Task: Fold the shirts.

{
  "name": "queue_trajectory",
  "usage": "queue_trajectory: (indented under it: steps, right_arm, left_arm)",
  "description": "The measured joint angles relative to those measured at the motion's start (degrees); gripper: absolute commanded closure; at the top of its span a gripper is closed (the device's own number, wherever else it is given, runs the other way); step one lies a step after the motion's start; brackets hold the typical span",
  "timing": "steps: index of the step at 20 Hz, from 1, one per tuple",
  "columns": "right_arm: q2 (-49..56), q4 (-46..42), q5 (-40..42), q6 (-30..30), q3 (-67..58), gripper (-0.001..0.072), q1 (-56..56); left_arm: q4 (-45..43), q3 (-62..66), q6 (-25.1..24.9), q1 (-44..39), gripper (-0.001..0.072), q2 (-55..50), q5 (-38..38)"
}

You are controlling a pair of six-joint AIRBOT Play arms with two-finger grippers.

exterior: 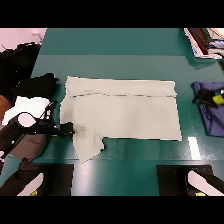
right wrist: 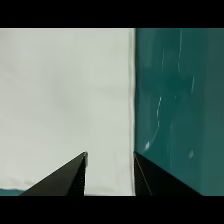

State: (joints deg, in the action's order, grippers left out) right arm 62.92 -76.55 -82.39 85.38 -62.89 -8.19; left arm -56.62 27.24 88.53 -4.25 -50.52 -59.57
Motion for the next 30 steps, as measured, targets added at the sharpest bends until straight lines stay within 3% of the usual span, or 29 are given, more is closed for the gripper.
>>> queue_trajectory:
  steps: [1,4,6,10,11,13,15,21,27,30]
  right_arm:
    - [-0.61,-0.17,-0.52,0.0,3.54,0.0198,-2.08]
    - [-1.42,0.61,-0.92,0.0,14.47,0.021,-8.15]
    - [-0.96,2.62,0.02,-0.04,20.92,0.0265,-11.45]
    - [1.79,9.31,3.26,-1.22,28.48,0.0266,-13.38]
    - [2.51,11.13,3.58,-1.49,29.38,0.0321,-12.61]
    - [3.69,12.5,5.6,-1.73,30.49,0.054,-10.6]
    - [3.8,13.0,7.54,-2.01,31.12,0.0693,-8.61]
    - [-4.55,5.66,9.53,-2.25,31.87,0.0695,-7.56]
    - [-18.4,3.76,-0.81,-2.21,31.43,0.0696,-8.85]
    - [-22.88,3.45,-4.02,-1.33,27.96,0.0696,-8.94]
  left_arm:
    - [0.28,0.76,-0.72,-0.02,0.0682,0.0,-0.66]
    - [0.74,2.1,-2.05,-0.02,0.0682,0.0,-1.75]
    - [0.85,2.49,-2.49,-0.02,0.0682,0.0,-2.12]
    - [1.22,2.82,-2.89,-0.02,0.0682,0.0,-2.4]
    - [1.25,2.86,-2.91,-0.02,0.0682,0.0,-2.4]
    - [1.27,2.89,-2.95,0.0,0.0683,0.0,-2.56]
    - [1.25,2.99,-3.02,-0.02,0.0684,0.0,-3.04]
    - [-2.93,4.81,-0.59,-0.02,0.0685,5.14,-7.26]
    - [-5.05,6.58,4.5,-0.04,0.0684,16.94,-20.72]
    - [-4.81,10.54,5.51,-0.04,0.0684,18.58,-23.56]
